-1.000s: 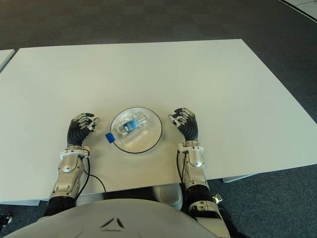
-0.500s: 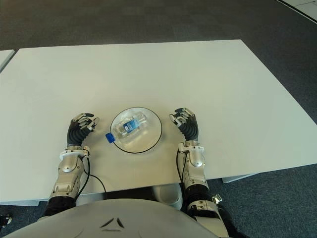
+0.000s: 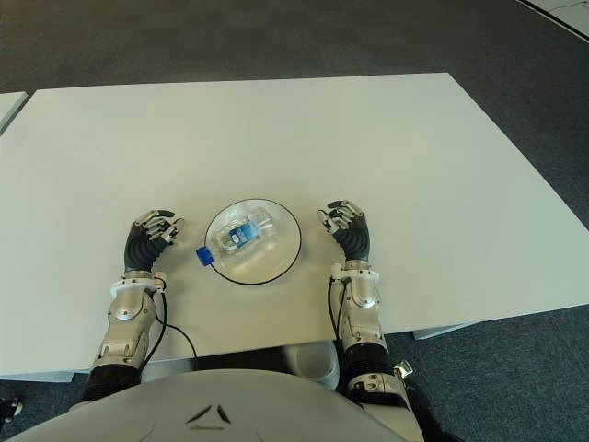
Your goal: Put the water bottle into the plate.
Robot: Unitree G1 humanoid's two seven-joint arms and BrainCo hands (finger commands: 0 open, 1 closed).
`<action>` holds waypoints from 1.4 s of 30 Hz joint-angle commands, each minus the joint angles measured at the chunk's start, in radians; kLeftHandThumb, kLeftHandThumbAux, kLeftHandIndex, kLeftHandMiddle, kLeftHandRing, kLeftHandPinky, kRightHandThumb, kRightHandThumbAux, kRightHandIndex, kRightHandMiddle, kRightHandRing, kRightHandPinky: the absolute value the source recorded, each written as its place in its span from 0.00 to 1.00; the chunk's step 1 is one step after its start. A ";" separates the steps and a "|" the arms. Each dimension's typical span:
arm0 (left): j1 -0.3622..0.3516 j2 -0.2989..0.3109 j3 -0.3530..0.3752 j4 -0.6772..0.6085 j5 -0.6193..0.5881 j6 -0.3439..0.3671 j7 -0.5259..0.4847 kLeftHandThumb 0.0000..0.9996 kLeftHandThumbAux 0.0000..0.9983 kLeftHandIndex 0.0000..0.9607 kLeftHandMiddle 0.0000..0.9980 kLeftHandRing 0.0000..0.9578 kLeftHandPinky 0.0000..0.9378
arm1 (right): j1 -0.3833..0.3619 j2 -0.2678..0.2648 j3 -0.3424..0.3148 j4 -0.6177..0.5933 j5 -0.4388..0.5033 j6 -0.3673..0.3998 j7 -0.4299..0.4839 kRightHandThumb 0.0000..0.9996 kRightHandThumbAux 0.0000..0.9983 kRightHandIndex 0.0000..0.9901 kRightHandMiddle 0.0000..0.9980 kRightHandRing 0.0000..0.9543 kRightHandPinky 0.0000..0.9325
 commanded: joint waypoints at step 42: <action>0.009 -0.001 -0.002 0.004 -0.001 0.031 -0.006 0.70 0.72 0.45 0.67 0.69 0.68 | 0.059 0.010 0.021 -0.061 -0.006 0.085 -0.017 0.70 0.73 0.44 0.67 0.69 0.71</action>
